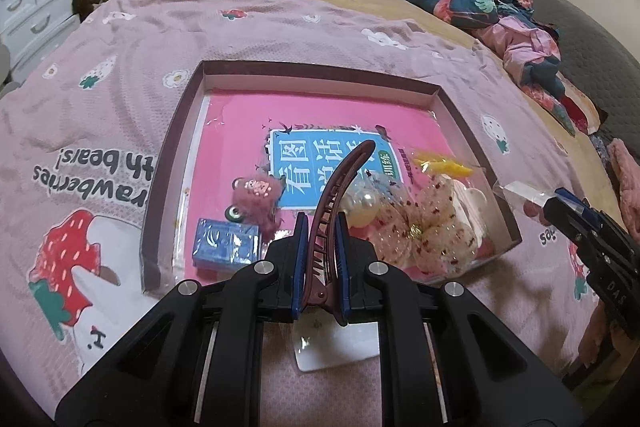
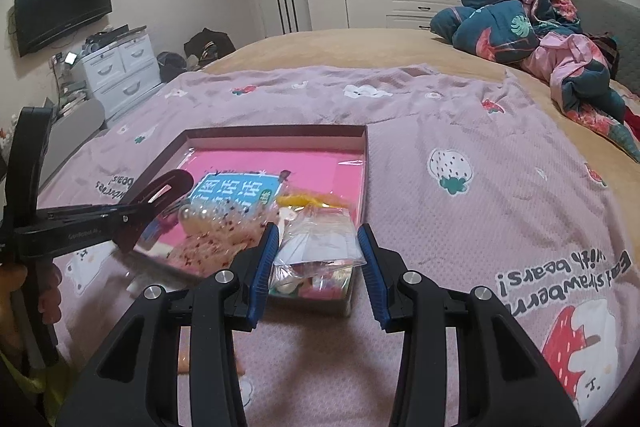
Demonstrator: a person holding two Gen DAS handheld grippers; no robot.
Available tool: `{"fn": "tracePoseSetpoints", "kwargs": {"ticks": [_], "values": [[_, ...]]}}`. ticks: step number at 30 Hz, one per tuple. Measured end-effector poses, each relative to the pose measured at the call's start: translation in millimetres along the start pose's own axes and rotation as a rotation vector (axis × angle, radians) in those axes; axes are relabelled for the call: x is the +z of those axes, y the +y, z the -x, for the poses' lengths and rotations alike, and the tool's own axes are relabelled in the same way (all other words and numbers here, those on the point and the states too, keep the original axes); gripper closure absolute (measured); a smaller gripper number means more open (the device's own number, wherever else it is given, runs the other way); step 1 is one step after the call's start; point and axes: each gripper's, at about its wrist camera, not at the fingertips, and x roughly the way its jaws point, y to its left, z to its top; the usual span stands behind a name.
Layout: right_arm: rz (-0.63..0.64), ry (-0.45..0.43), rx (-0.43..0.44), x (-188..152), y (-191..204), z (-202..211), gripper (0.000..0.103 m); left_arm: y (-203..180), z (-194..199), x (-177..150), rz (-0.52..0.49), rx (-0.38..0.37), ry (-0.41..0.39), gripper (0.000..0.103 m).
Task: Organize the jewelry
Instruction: 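Carry the red clip into the tray with the left gripper while the right drops the packet there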
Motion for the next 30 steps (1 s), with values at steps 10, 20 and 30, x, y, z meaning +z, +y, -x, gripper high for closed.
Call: {"fn": "tracePoseSetpoints", "kwargs": {"ticks": [10,20,30], "values": [[0.003,-0.006,-0.019,18,-1,-31,0.064,10,-25,8,0.023,0.002,0.017,0.096],[0.028,0.020,-0.068,31,2,-78,0.064,21,-41,8,0.035,0.014,0.031,0.096],[0.007,0.078,-0.066,21,0,-90,0.059,23,-40,8,0.039,0.001,0.025,0.096]]}}
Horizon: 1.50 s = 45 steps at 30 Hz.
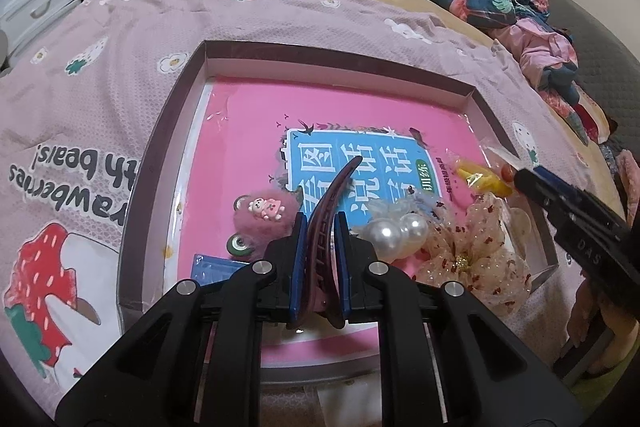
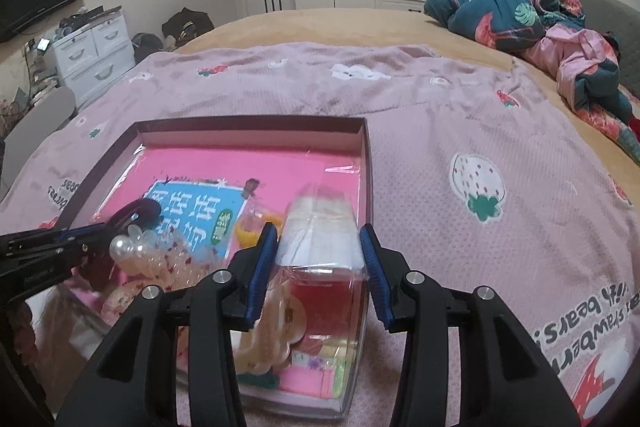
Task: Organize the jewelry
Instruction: 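Carry the red clip into the tray with the left gripper while the right drops the packet there, then withdraw both open grippers toward the earring card and peach coiled hair tie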
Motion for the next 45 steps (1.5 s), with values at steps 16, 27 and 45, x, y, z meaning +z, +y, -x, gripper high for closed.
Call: {"fn": "tracePoseSetpoints", "kwargs": {"ticks": [16,27,45], "values": [[-0.029,-0.006,0.022,-29,-3,45,0.038,-1,19,-6,0.012,-0.009,-0.029,0.096],[-0.031,-0.017,0.030,-39,-3,71,0.036,-8,41,-9,0.009,-0.008,-0.061,0.073],[-0.013,-0.064,0.062,-46,11,114,0.020,-6,90,-25,0.021,0.008,-0.122,0.033]]}}
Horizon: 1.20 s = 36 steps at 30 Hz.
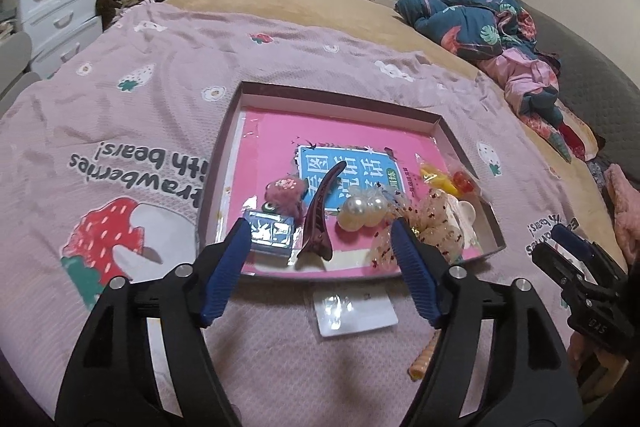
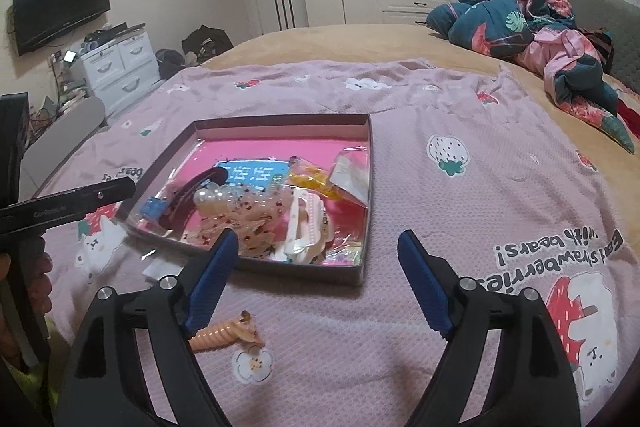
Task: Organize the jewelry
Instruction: 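Withdraw both open grippers toward the earring card and peach coiled hair tie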
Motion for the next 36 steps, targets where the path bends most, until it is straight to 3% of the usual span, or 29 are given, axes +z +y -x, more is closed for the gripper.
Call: {"fn": "tracePoseSetpoints", "kwargs": {"ticks": [6,12,36], "values": [[0.023,-0.004,0.016,-4,9,10,0.017,5,13,-8,0.001,0.018,-0.009,0.019],[0.038,0.007,0.035,-12,17,14,0.016,12,23,-19,0.009,0.031,-0.006,0.014],[0.128,0.137,0.139,-60,57,-14,0.011,35,24,-62,0.041,0.061,0.078,0.014]]}}
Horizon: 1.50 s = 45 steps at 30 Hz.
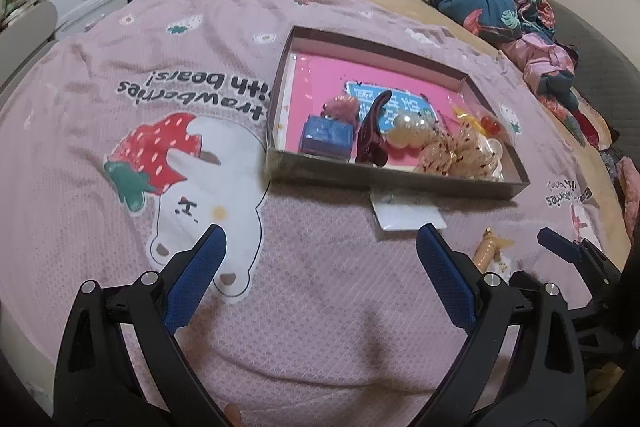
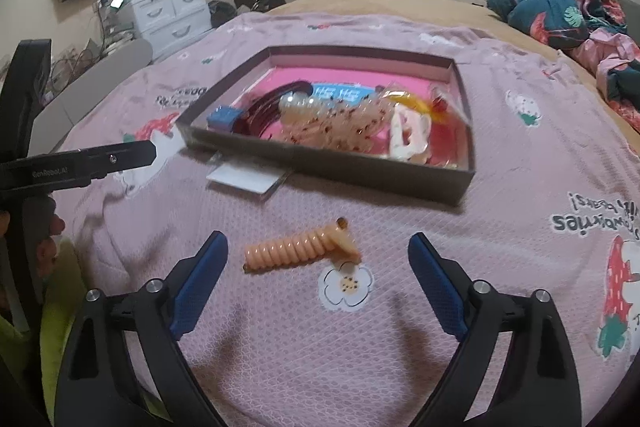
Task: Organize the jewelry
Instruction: 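Withdraw both open grippers toward the earring card and peach coiled hair tie, then grasp the earring card bag with the left gripper while the right grasps the peach coiled hair tie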
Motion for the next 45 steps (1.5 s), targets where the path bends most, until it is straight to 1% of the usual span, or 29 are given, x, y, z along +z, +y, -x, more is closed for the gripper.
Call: {"fn": "tracePoseSetpoints", "kwargs": {"ticks": [5,13,16,21,23,24,25,26,27,29,34,37,38,40,41,42,45], "values": [[0.020,0.026,0.006,-3,4,-12,0.009,-2,-4,-3,-0.006,0.002,0.019,0.014],[0.058,0.058,0.011,-5,8,-31,0.008,-16,-18,-3,-0.040,0.000,0.058,0.014],[0.069,0.065,0.013,-5,9,-37,0.008,-25,-26,-2,-0.055,-0.015,0.074,0.014],[0.097,0.074,-0.009,-6,12,-47,0.008,-38,-43,0,-0.065,-0.052,0.117,0.014],[0.106,0.068,-0.020,-6,12,-48,0.009,-43,-49,1,-0.067,-0.065,0.130,0.014],[0.106,0.067,-0.022,-7,11,-49,0.016,-46,-53,2,-0.068,-0.066,0.140,0.014],[0.103,0.065,-0.018,-7,9,-49,0.024,-47,-56,3,-0.068,-0.069,0.145,0.014],[0.100,0.062,-0.014,-7,7,-49,0.027,-50,-58,3,-0.068,-0.078,0.151,0.014],[0.095,0.056,-0.016,-7,5,-48,0.032,-52,-61,3,-0.067,-0.085,0.157,0.014],[0.084,0.047,-0.017,-7,-1,-45,0.032,-57,-67,5,-0.066,-0.086,0.164,0.014],[0.034,0.031,-0.051,-9,-23,-37,0.033,-70,-78,9,-0.095,-0.069,0.162,0.014],[0.003,0.026,-0.064,-10,-36,-31,0.033,-78,-84,9,-0.123,-0.039,0.160,0.014],[-0.004,0.024,-0.068,-10,-38,-29,0.033,-79,-85,9,-0.133,-0.032,0.159,0.016],[-0.021,0.023,-0.069,-11,-44,-26,0.033,-82,-87,7,-0.161,0.004,0.155,0.025],[-0.031,0.022,-0.070,-11,-47,-25,0.033,-83,-88,7,-0.173,0.018,0.152,0.032],[-0.035,0.022,-0.072,-10,-49,-25,0.033,-83,-89,6,-0.183,0.028,0.150,0.036],[-0.039,0.021,-0.078,-12,-52,-22,0.033,-79,-87,5,-0.179,0.020,0.136,0.043]]}}
